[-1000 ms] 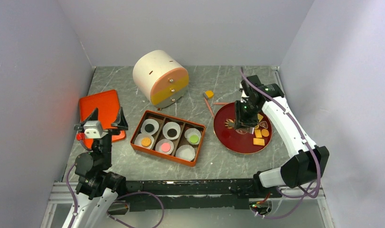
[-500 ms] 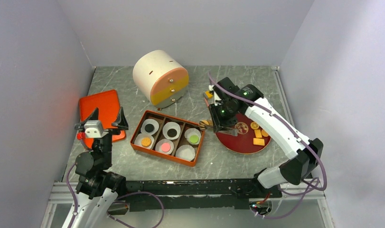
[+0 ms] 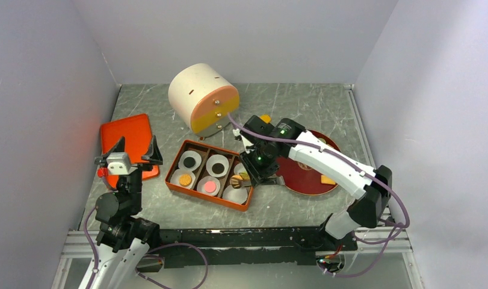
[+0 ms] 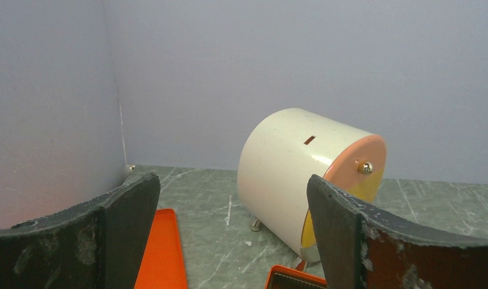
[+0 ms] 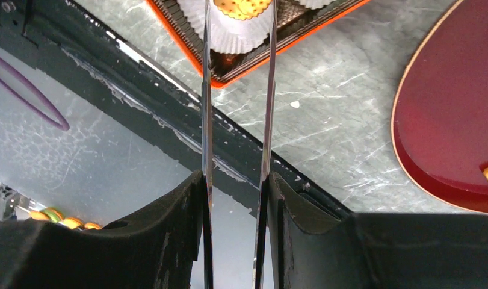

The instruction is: Pack the cookies

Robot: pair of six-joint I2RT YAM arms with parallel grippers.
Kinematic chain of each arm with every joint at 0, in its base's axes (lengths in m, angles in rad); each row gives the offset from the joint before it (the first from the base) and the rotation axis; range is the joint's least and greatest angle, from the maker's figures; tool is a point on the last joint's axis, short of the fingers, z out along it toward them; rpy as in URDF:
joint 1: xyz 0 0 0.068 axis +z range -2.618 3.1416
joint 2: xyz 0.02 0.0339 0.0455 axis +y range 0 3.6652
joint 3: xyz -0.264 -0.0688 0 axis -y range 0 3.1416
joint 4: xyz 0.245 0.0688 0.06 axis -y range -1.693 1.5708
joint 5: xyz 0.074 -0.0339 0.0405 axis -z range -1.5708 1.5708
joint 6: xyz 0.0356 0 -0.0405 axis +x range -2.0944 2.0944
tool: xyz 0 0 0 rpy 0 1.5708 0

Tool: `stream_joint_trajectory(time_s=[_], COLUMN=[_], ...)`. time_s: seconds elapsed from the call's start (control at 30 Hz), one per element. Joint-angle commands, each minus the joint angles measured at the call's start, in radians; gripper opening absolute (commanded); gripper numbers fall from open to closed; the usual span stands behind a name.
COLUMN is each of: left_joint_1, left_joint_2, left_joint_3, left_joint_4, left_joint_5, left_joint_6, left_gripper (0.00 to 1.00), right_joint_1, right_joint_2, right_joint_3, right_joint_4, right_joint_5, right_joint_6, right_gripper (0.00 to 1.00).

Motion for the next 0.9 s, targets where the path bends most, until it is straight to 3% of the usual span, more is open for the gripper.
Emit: stream_joint_trajectory(time_s=[0.0, 0.5, 0.87], left_joint_1=[-0.003, -0.003, -0.003], left_joint_2=[0.008, 0.006, 0.002], left_joint_3=[0.021, 0.020, 0.020], left_joint_4=[0.003, 0.005, 0.004], left_joint_5=[0.017, 0.016, 0.014], left_joint_6=[0.012, 0.013, 0.013], left_gripper=[0.97, 0.97, 0.97], right_joint_1=[0.031, 0.072, 0.078], right_joint_2=[0.004, 0.060, 0.081], right_joint_3=[-0.002, -0.032, -0.035], right_joint_4=[0.017, 0.026, 0.042], right_joint_5=[-0.027, -0.030, -0.027], right_joint_6=[-0.013, -0.037, -0.045], right_gripper=[0.26, 0.28, 0.41])
